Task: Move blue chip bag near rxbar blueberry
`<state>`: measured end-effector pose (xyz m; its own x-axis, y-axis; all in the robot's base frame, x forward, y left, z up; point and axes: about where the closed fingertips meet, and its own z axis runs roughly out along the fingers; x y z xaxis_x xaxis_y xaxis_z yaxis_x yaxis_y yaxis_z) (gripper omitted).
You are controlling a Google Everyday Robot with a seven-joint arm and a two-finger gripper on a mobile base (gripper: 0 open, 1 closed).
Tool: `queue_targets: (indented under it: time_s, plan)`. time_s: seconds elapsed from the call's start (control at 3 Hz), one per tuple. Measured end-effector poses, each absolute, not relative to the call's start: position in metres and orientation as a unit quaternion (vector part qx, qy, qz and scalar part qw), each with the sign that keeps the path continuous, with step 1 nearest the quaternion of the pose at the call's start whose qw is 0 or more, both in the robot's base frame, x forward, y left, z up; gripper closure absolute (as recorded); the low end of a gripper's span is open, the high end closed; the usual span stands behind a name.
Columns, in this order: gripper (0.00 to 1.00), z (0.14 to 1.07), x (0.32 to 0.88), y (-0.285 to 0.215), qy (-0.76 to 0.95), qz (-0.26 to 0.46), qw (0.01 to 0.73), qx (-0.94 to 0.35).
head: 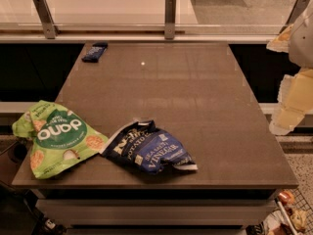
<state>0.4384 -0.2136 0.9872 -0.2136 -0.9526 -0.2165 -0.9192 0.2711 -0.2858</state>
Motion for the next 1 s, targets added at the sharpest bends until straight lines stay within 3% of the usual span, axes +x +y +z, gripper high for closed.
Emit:
queue_targets:
  time_s: [1.0]
  plan:
    - [0.00,0.969,0.441,-0.198,0.777,-0.017,0.193,-0.599]
